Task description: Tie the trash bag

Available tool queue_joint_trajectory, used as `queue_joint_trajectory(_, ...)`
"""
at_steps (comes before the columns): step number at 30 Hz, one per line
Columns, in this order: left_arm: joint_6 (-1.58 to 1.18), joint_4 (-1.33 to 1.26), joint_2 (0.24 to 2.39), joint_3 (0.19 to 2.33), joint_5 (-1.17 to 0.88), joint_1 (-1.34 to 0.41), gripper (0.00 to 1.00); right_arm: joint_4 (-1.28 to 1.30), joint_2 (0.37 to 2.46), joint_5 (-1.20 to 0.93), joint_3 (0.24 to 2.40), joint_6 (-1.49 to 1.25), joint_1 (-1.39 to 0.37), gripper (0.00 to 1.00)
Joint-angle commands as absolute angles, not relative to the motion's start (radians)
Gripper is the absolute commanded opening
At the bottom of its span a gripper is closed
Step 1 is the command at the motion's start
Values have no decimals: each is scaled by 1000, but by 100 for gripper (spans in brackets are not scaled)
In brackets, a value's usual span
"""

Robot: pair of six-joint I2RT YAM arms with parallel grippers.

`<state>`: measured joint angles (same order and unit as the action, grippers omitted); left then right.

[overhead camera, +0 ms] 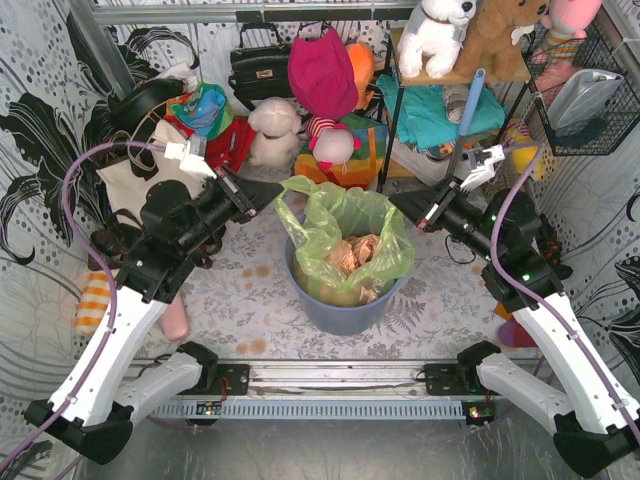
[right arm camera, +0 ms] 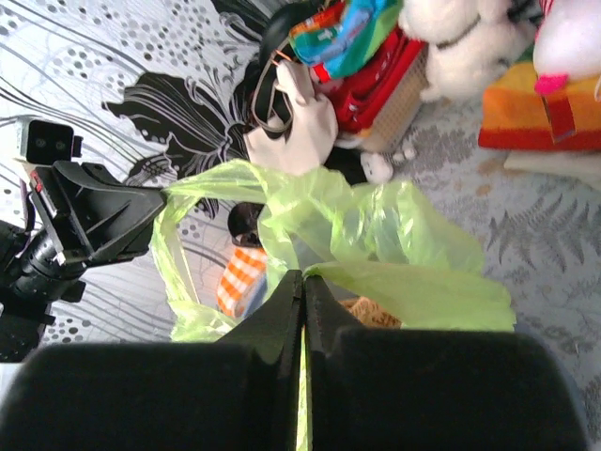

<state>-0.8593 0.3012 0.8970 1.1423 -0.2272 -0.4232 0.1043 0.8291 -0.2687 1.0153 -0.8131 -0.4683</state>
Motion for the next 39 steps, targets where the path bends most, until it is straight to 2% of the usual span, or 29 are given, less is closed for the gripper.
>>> queue_joint_trajectory(1, -742, 139, 919, 1229, -344, -416, 0, -16, 855, -244, 1087, -779, -469, 0)
queue_joint_trajectory(15, -664, 8, 955, 1437, -327, -416, 0, -197, 1084, -392, 1405, -727, -469, 0)
queue_joint_trajectory(28, -764, -139, 1010, 1550, -392, -416, 0, -357, 1109, -520, 1534, -751, -469, 0)
queue_joint_trajectory(30, -770, -131, 1017, 1550, -419, -416, 7, -329, 1094, -522, 1515, -743, -468, 0)
queue_joint_trajectory(32, -771, -118, 1017, 1533, -444, -415, 20, -316, 1069, -528, 1465, -746, -469, 8)
queue_joint_trajectory(34, -758, -78, 1013, 1518, -457, -415, 39, -315, 1041, -525, 1401, -756, -469, 12)
queue_joint_trajectory(35, -741, -49, 1011, 1513, -462, -415, 45, -312, 1025, -523, 1375, -759, -469, 14)
queue_joint_trajectory(39, -646, 66, 1002, 1504, -463, -416, 62, -278, 988, -516, 1303, -756, -469, 24)
